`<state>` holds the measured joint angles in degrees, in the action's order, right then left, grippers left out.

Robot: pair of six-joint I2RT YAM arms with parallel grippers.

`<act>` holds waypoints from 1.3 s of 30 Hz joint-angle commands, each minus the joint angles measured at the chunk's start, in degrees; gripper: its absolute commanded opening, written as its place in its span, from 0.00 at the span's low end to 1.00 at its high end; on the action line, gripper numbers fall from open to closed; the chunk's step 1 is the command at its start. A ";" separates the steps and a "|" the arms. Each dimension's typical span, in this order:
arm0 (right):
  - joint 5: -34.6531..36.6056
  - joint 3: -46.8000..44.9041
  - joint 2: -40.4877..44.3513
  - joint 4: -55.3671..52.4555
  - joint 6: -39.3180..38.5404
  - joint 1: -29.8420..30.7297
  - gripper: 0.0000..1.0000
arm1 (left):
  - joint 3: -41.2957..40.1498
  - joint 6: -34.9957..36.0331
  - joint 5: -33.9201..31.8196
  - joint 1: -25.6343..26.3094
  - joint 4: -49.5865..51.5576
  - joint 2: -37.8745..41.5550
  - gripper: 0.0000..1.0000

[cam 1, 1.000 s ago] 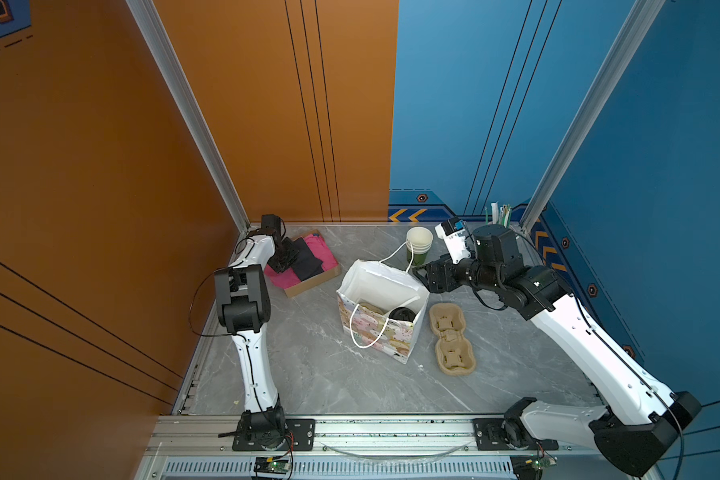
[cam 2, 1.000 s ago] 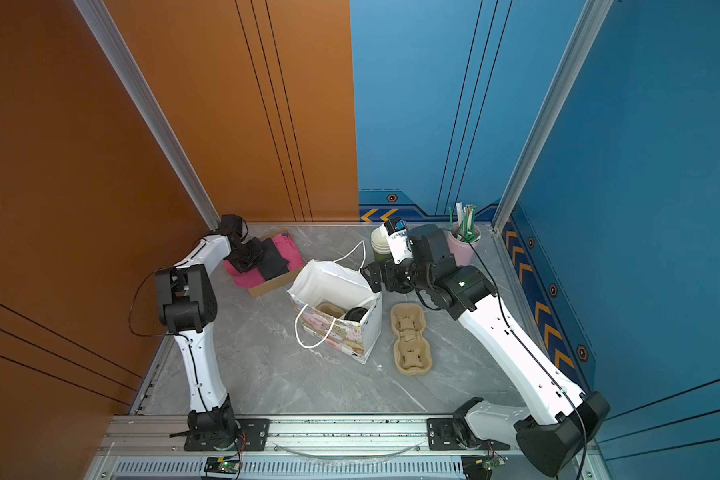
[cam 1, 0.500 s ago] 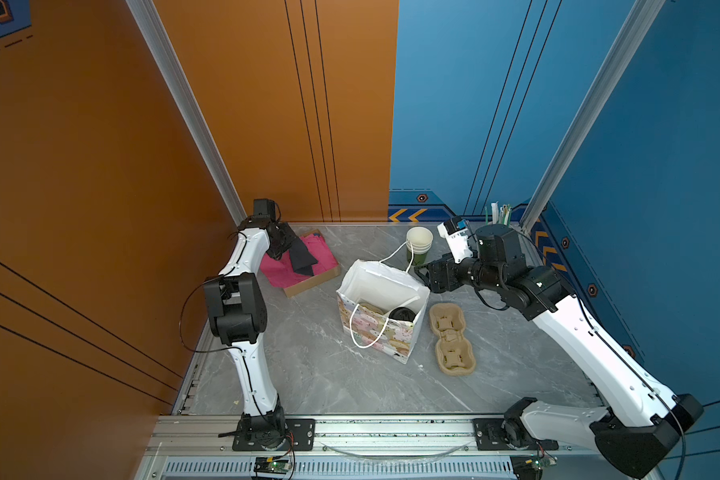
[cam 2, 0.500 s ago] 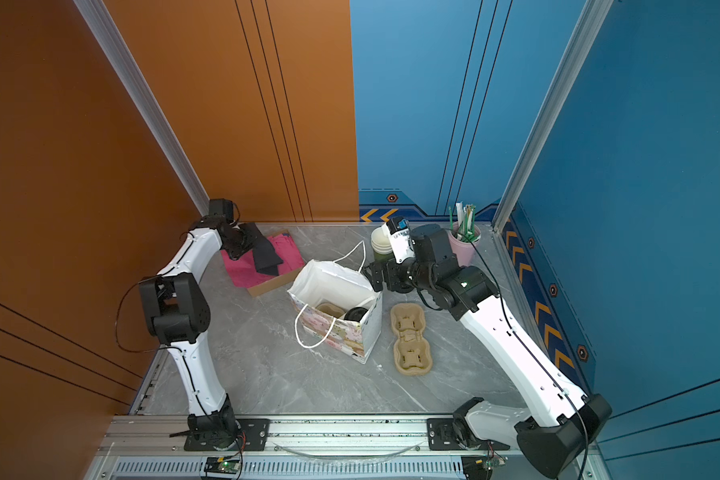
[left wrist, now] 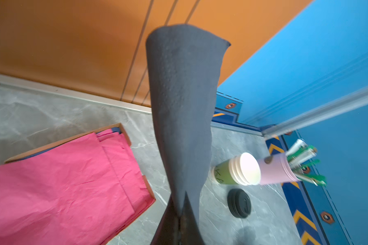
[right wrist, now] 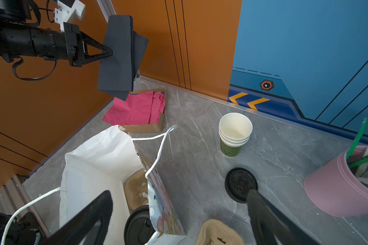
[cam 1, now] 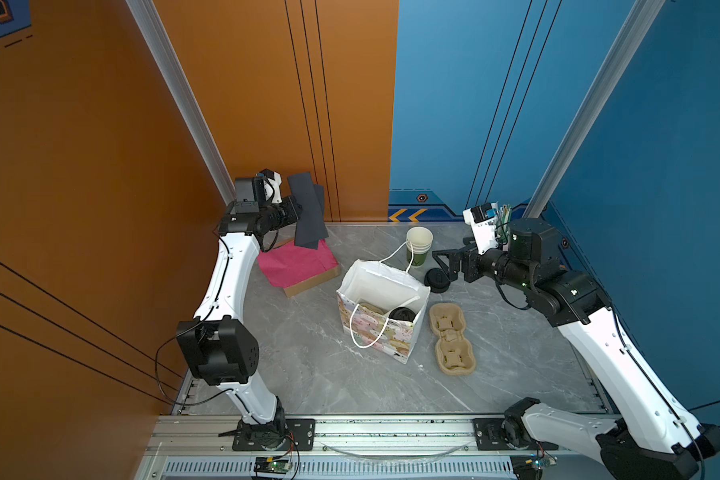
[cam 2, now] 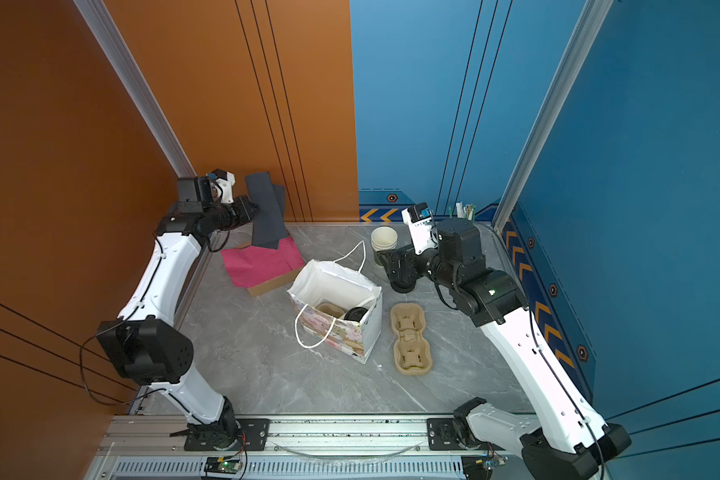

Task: Pack a coffee takeout order
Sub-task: Pick up the napkin from the napkin box, then place the napkin in the takeout bag.

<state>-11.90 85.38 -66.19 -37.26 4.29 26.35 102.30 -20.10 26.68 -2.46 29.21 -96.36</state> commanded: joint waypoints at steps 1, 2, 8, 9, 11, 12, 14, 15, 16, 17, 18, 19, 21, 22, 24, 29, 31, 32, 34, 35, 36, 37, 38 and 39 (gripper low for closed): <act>-1.72 3.94 -0.25 0.12 -3.32 -0.08 1.00 | -1.60 5.57 10.52 1.39 -2.12 3.04 0.00; -2.29 4.89 -0.98 0.24 -3.28 0.01 1.00 | -2.11 6.12 11.73 1.89 -2.63 3.94 0.00; -7.55 13.27 -9.28 1.48 -0.90 1.49 1.00 | -8.83 7.89 15.20 5.14 -11.57 11.41 0.00; -8.44 15.49 -11.35 1.38 -0.36 1.60 1.00 | -10.44 7.71 15.72 5.48 -13.83 12.73 0.00; -10.79 19.79 -14.81 1.14 0.22 1.60 1.00 | -13.27 7.06 16.89 6.01 -17.76 14.68 0.00; -12.04 21.57 -16.70 0.90 0.26 1.60 1.00 | -14.54 6.60 17.89 6.26 -20.84 15.53 0.00; -14.42 24.78 -19.95 0.24 0.17 1.60 1.00 | -16.74 5.58 19.49 6.63 -24.39 16.67 0.00; -16.01 26.63 -21.62 -0.15 0.35 1.60 1.00 | -17.73 5.26 20.11 6.96 -25.80 17.17 0.00; -17.97 28.26 -23.36 -0.27 0.68 1.60 1.00 | -18.52 5.23 20.40 7.29 -26.65 17.50 0.00; -19.38 29.43 -24.72 -0.27 1.01 1.60 1.00 | -19.02 5.24 20.71 7.73 -27.22 17.82 0.00; -20.66 30.90 -26.17 -0.27 1.24 1.61 1.00 | -19.61 5.24 21.08 8.18 -27.88 18.12 0.00; -22.11 32.25 -27.51 -0.27 1.42 1.69 1.00 | -20.13 5.24 21.22 8.68 -28.30 18.43 0.00; -24.13 34.59 -29.81 -0.27 1.49 1.69 1.00 | -20.80 5.19 21.27 9.52 -28.98 18.99 0.00; -24.95 35.84 -30.89 -0.25 1.47 1.69 1.00 | -21.14 4.95 21.08 9.78 -29.41 19.25 0.00; -26.53 37.99 -32.86 -0.19 1.57 1.77 1.00 | -21.60 4.22 21.14 10.27 -30.17 19.52 0.00; -28.93 43.44 -38.02 -0.18 2.87 1.73 1.00 | -22.40 3.50 21.31 11.65 -31.26 19.98 0.00; -29.36 45.12 -39.56 -0.25 3.40 1.73 1.00 | -22.63 3.48 21.42 12.10 -31.34 20.08 0.00; -29.59 45.95 -40.30 -0.19 3.56 1.77 1.00 | -22.67 3.48 21.38 12.21 -31.37 20.24 0.00; -30.30 47.61 -41.72 -0.19 4.12 1.78 1.00 | -22.80 3.49 21.38 12.47 -31.34 20.39 0.00; -30.95 48.71 -42.56 -0.19 4.55 1.85 1.00 | -22.93 3.49 21.40 12.52 -31.32 20.37 0.00; -31.77 49.67 -43.37 -0.03 4.96 1.94 1.00 | -22.93 3.49 21.40 12.59 -31.40 20.34 0.00; -32.42 50.47 -43.93 0.12 5.24 2.10 1.00 | -23.02 3.49 21.40 12.61 -31.41 20.35 0.00; -32.89 51.20 -44.45 0.32 5.50 2.33 1.00 | -23.06 3.46 21.47 12.66 -31.33 20.26 0.00; -33.08 51.66 -44.78 0.62 5.60 2.56 1.00 | -23.11 3.40 21.54 12.70 -31.34 20.24 0.00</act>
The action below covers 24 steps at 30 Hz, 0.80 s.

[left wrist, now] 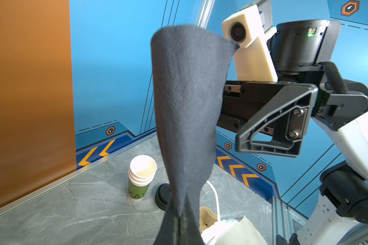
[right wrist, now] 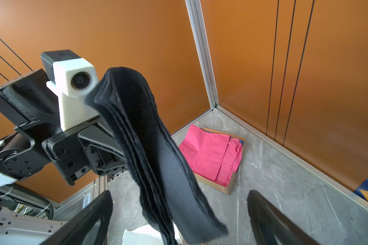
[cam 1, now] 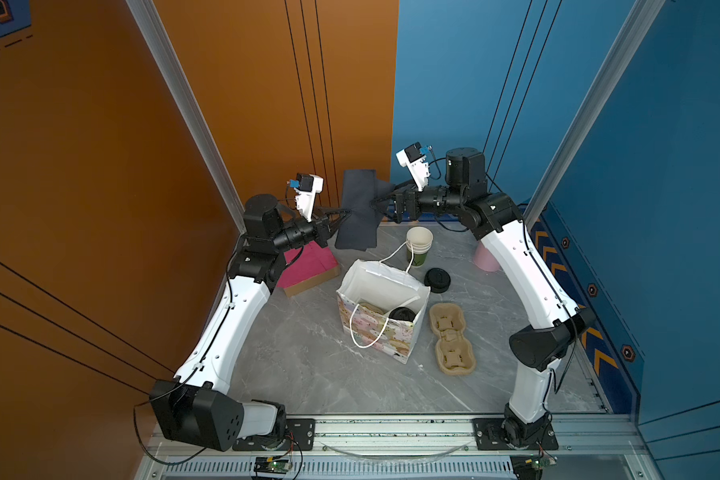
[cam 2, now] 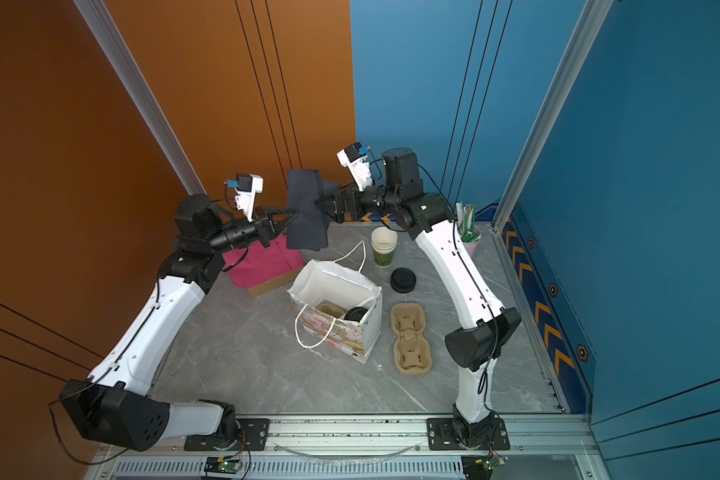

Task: Pack a coffee takeout order
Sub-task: Place the napkin in the takeout bag.

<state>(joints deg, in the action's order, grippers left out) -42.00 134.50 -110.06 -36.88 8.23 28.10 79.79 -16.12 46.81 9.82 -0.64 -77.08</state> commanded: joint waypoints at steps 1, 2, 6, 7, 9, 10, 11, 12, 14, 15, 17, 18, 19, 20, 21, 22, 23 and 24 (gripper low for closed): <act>-3.00 2.76 -1.21 0.52 1.65 1.11 1.00 | -0.60 -0.73 1.53 0.54 -1.49 0.84 0.00; -2.94 2.85 -1.42 1.03 1.70 1.30 0.99 | -0.60 -0.71 1.69 0.59 -1.50 0.80 0.00; -3.44 3.13 -2.30 3.56 2.98 1.52 0.87 | -0.68 -0.89 1.92 0.92 -1.54 0.70 0.00; -3.62 3.21 -2.56 4.11 3.33 1.52 0.83 | -0.68 -0.89 1.90 0.98 -1.48 0.66 0.00; -3.94 3.19 -2.78 5.66 4.18 1.52 0.73 | -0.64 -1.02 2.08 1.12 -1.52 0.47 0.00; -4.18 3.22 -2.92 6.29 4.56 1.52 0.69 | -0.68 -1.10 2.21 1.16 -1.50 0.38 0.00; -4.44 3.19 -3.05 7.12 5.13 1.52 0.64 | -0.69 -1.24 2.22 1.09 -1.51 0.31 0.00; -4.62 3.21 -3.27 7.86 5.59 1.52 0.57 | -0.69 -1.28 2.19 1.12 -1.48 0.26 0.00; -4.75 3.21 -3.32 8.96 6.21 1.61 0.44 | -0.84 -1.45 1.97 1.08 -1.49 0.23 0.00; -4.69 3.15 -3.35 9.26 6.27 1.61 0.36 | -0.94 -1.46 1.59 1.15 -1.53 0.26 0.00; -4.50 3.22 -3.09 9.46 6.19 1.69 0.21 | -1.21 -1.37 0.98 1.13 -1.49 0.39 0.05; -4.41 3.23 -2.90 9.51 6.12 1.70 0.13 | -1.38 -1.35 0.59 0.99 -1.47 0.44 0.08; -4.28 3.16 -2.60 9.48 6.02 1.70 0.07 | -1.45 -1.37 0.17 1.03 -1.48 0.48 0.13; -4.07 3.22 -2.29 9.46 5.95 1.65 0.01 | -1.63 -1.39 -0.16 0.90 -1.50 0.56 0.18; -3.81 3.14 -1.79 9.46 5.81 1.70 0.00 | -1.73 -1.46 -0.67 0.90 -1.55 0.70 0.22; -3.58 3.01 -1.36 9.46 5.60 1.72 0.00 | -1.81 -1.41 -1.15 0.90 -1.49 0.87 0.27; -3.44 2.88 -0.67 9.51 5.46 1.78 0.00 | -1.90 -1.34 -1.83 0.88 -1.06 1.00 0.35; -3.36 2.51 0.18 9.46 5.19 1.85 0.00 | -1.92 -0.93 -2.73 0.70 -0.43 1.26 0.41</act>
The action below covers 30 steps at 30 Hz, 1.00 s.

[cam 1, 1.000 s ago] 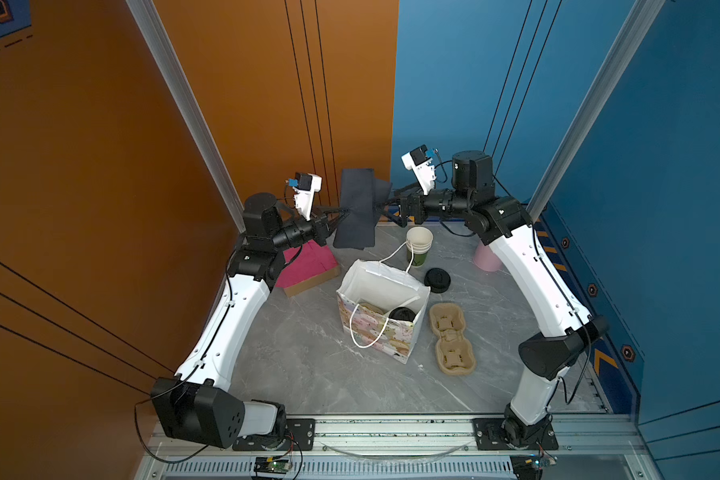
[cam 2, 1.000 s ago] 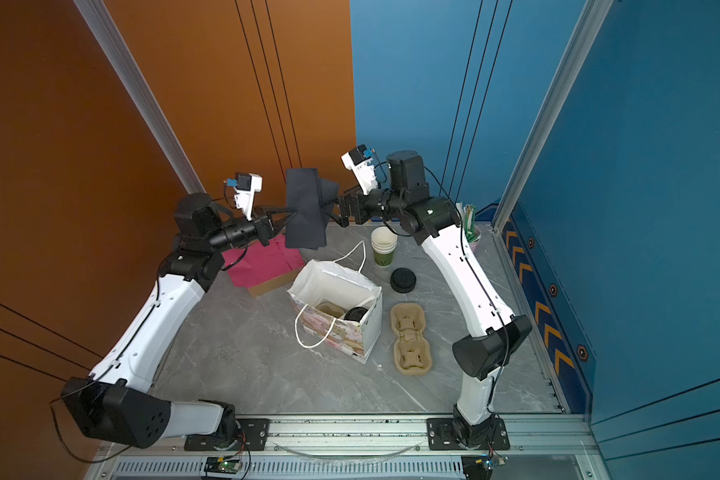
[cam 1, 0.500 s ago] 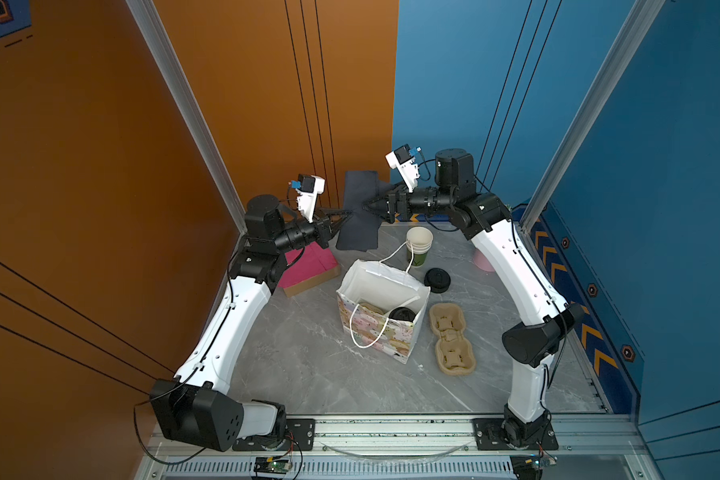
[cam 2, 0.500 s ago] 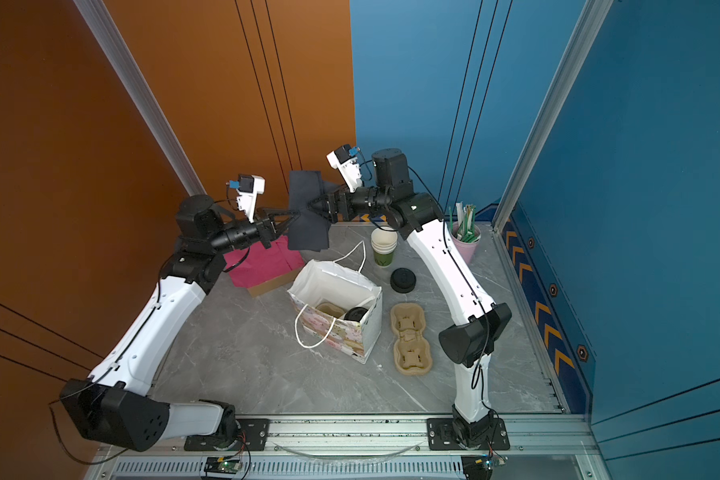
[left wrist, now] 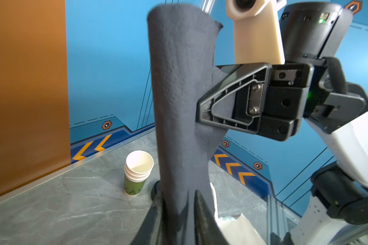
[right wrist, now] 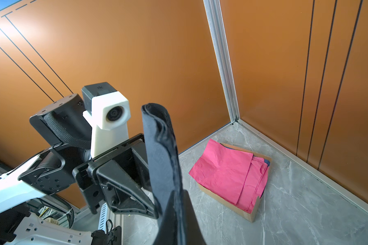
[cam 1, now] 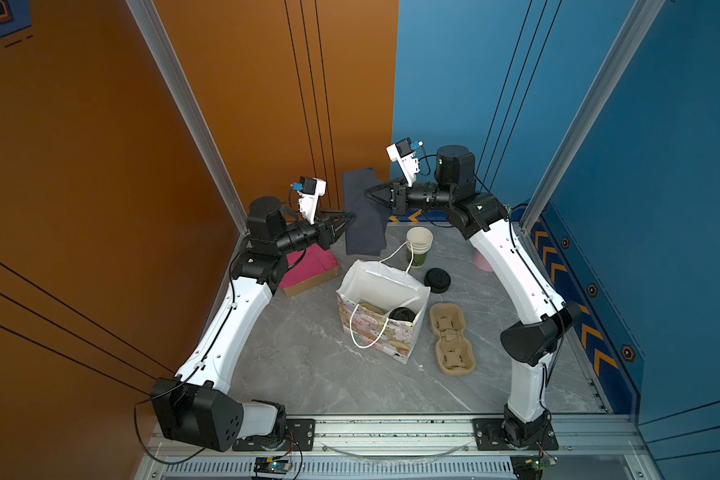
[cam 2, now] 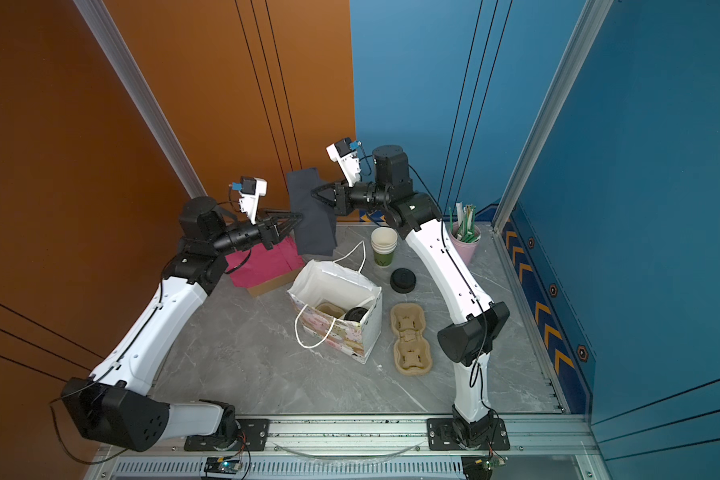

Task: Pack a coffee takeout order
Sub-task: Place the napkin in the takeout bag.

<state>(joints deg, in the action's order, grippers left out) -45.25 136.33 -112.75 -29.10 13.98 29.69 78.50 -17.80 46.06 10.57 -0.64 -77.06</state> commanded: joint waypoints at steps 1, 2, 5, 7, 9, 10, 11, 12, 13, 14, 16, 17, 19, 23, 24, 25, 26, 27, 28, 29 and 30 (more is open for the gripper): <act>0.06 0.24 3.63 1.68 -0.81 0.36 0.00 | -0.54 1.19 -2.85 -0.17 0.44 1.47 0.47; 0.36 -0.79 4.70 1.71 -1.28 0.53 0.00 | -0.41 2.02 -3.72 -0.20 1.46 1.88 0.52; 1.80 -5.06 8.97 1.77 -3.13 1.21 0.00 | -0.50 4.47 -7.25 -0.50 4.72 3.46 0.73; 3.22 -8.55 11.99 1.87 -4.23 1.91 0.00 | -0.84 6.09 -9.31 -0.63 6.53 4.78 0.84; 4.68 -12.33 15.19 2.05 -5.27 2.67 0.00 | -1.60 6.85 -11.89 -0.87 7.44 6.32 0.95; 5.26 -13.92 16.62 2.18 -5.66 3.12 0.00 | -2.01 6.96 -13.02 -0.90 7.66 6.93 0.99; 5.91 -15.68 18.17 2.50 -5.78 3.57 0.00 | -2.48 7.19 -13.88 -0.92 7.81 7.58 0.98; 6.37 -17.23 19.59 2.83 -5.72 3.98 0.00 | -3.00 7.62 -14.12 -1.01 7.85 8.10 0.98; 6.71 -18.47 20.84 3.20 -5.70 4.36 0.00 | -3.32 7.82 -14.43 -1.04 8.05 8.48 0.98; 7.24 -19.89 22.10 3.57 -5.66 4.79 0.00 | -3.52 8.04 -14.80 -1.11 8.39 8.72 0.98; 8.67 -22.68 24.32 3.77 -5.83 5.61 0.00 | -3.83 8.37 -15.35 -1.13 9.27 9.01 0.98; 9.50 -24.46 25.49 4.08 -5.87 6.08 0.00 | -4.09 8.48 -15.70 -1.24 9.43 9.18 0.98; 10.89 -28.00 27.29 5.19 -5.86 6.88 0.00 | -4.83 8.53 -16.45 -1.22 9.37 9.70 0.98; 13.15 -34.65 29.48 7.77 -5.74 8.05 0.00 | -6.14 8.57 -17.45 -1.39 8.83 10.60 0.98; 13.50 -35.87 29.56 8.00 -5.72 8.38 0.00 | -6.32 8.49 -17.39 -1.38 8.84 10.72 0.98; 13.84 -36.74 29.57 8.03 -5.84 8.60 0.00 | -6.42 8.49 -17.25 -1.36 8.82 10.78 0.98; 14.15 -37.53 29.60 8.17 -5.82 8.84 0.00 | -6.60 8.49 -17.23 -1.35 8.91 10.92 0.98; 14.35 -38.39 29.58 8.22 -5.88 9.10 0.00 | -6.81 8.62 -17.27 -1.38 9.03 11.05 0.98; 14.54 -39.07 29.60 8.42 -5.92 9.28 0.00 | -6.90 8.73 -17.40 -1.47 9.29 11.22 0.98; 14.67 -40.49 29.63 9.07 -5.94 9.46 0.00 | -7.08 8.81 -17.46 -1.51 9.51 11.35 0.98; 14.80 -41.71 29.66 9.84 -6.15 9.64 0.00 | -7.27 8.92 -17.63 -1.55 9.61 11.52 0.98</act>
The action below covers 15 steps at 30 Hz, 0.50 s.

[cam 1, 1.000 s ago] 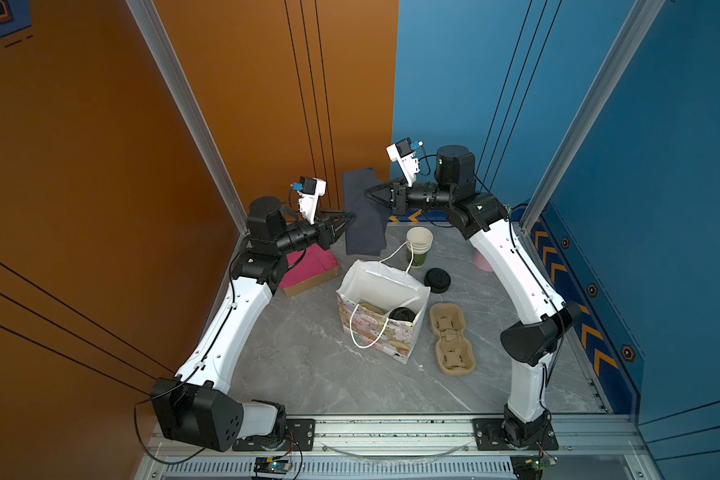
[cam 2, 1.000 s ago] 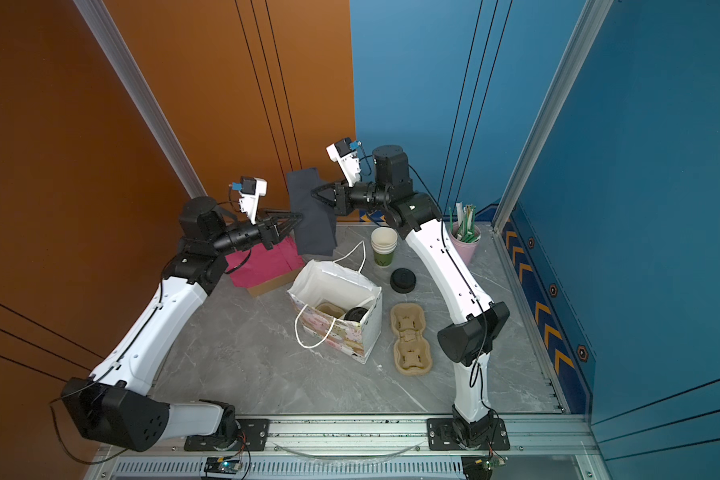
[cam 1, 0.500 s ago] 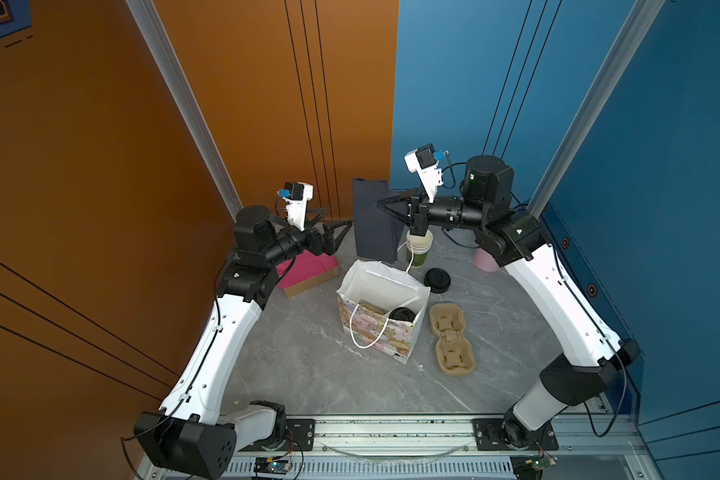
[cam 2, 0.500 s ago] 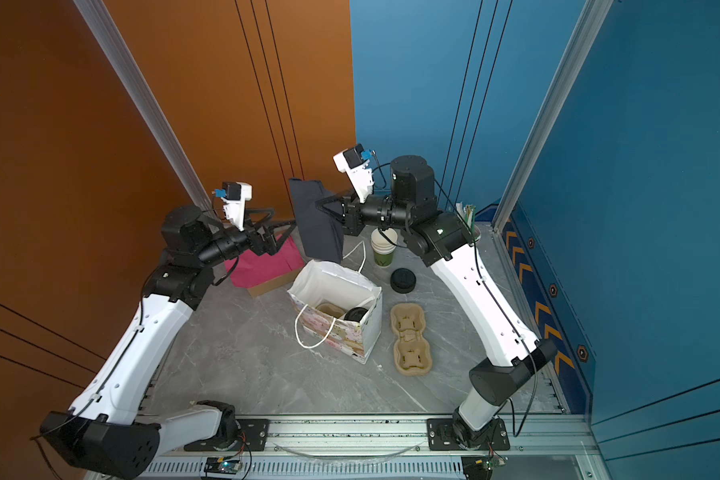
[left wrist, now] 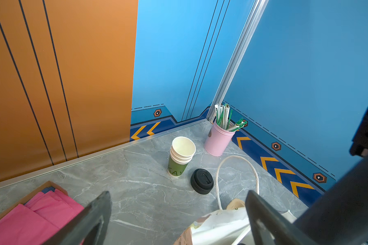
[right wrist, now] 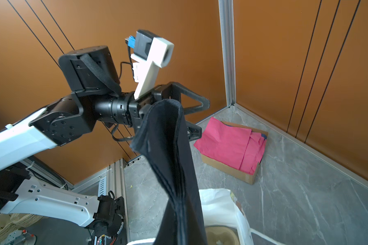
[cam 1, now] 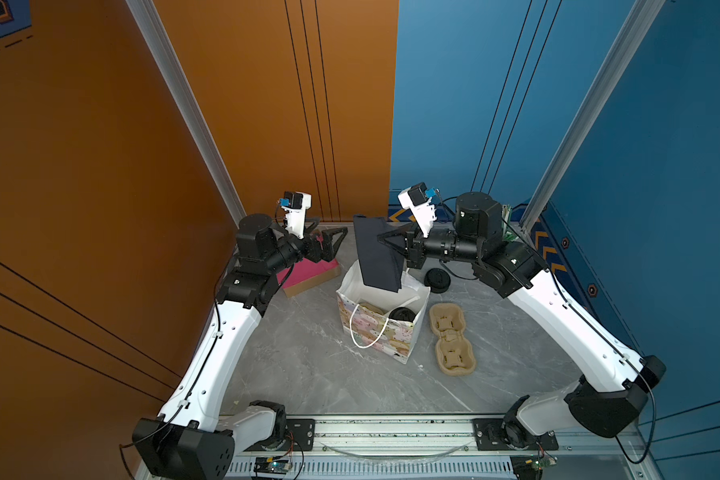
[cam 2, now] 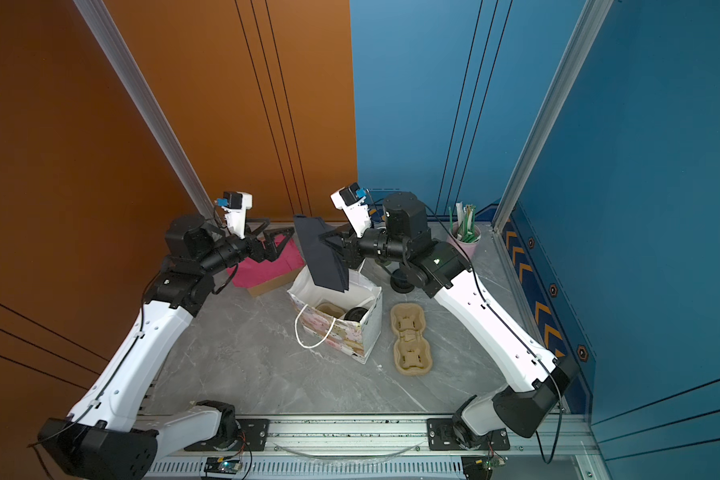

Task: Pack a coffee takeout order
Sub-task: Place the napkin in the takeout bag.

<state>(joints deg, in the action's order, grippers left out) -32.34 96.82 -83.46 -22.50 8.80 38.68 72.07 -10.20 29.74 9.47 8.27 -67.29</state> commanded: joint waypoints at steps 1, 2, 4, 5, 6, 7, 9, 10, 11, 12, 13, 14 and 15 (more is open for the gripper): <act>2.14 -3.38 0.44 4.08 -1.30 0.82 0.00 | -1.04 1.29 -1.39 -0.49 0.63 1.88 0.98; 2.43 -4.87 0.45 4.99 -1.65 0.87 0.00 | -1.22 1.31 -1.44 -0.50 0.60 2.05 0.98; 3.30 -7.20 0.36 6.64 -2.36 1.05 0.00 | -1.49 1.32 -1.44 -0.51 0.61 2.20 0.98; 3.51 -8.28 0.17 7.51 -2.66 1.13 0.00 | -1.58 1.30 -1.41 -0.51 0.60 2.20 0.98; 3.76 -9.29 -0.03 8.35 -2.89 1.14 0.00 | -1.66 1.31 -1.36 -0.44 0.67 2.18 0.98; 3.71 -10.15 -0.16 9.37 -2.99 1.14 0.00 | -1.76 1.32 -1.42 -0.50 0.68 2.25 0.98; 3.57 -12.19 -0.35 11.62 -3.51 1.14 0.00 | -1.85 1.32 -1.37 -0.50 0.69 2.31 0.98; 3.54 -13.21 -0.32 12.93 -3.76 1.14 0.00 | -1.93 1.32 -1.44 -0.50 0.69 2.33 0.98; 3.52 -14.23 -0.31 14.28 -4.04 1.14 0.00 | -2.00 1.32 -1.41 -0.45 0.69 2.37 0.98; 3.51 -15.18 -0.26 15.51 -4.18 1.14 0.00 | -2.11 1.32 -1.38 -0.51 0.69 2.30 0.98; 3.67 -16.14 -0.22 16.92 -4.41 1.14 0.00 | -2.13 1.34 -1.42 -0.51 0.69 2.36 0.98; 3.77 -17.03 -0.12 18.29 -4.56 1.14 0.00 | -2.24 1.32 -1.35 -0.52 0.69 2.34 0.98; 3.86 -17.88 -0.09 19.50 -4.81 1.14 0.00 | -2.33 1.32 -1.34 -0.59 0.69 2.25 0.98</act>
<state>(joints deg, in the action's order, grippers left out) -29.65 80.73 -83.53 -9.78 5.76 39.51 70.35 -9.85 29.10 9.37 8.73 -65.78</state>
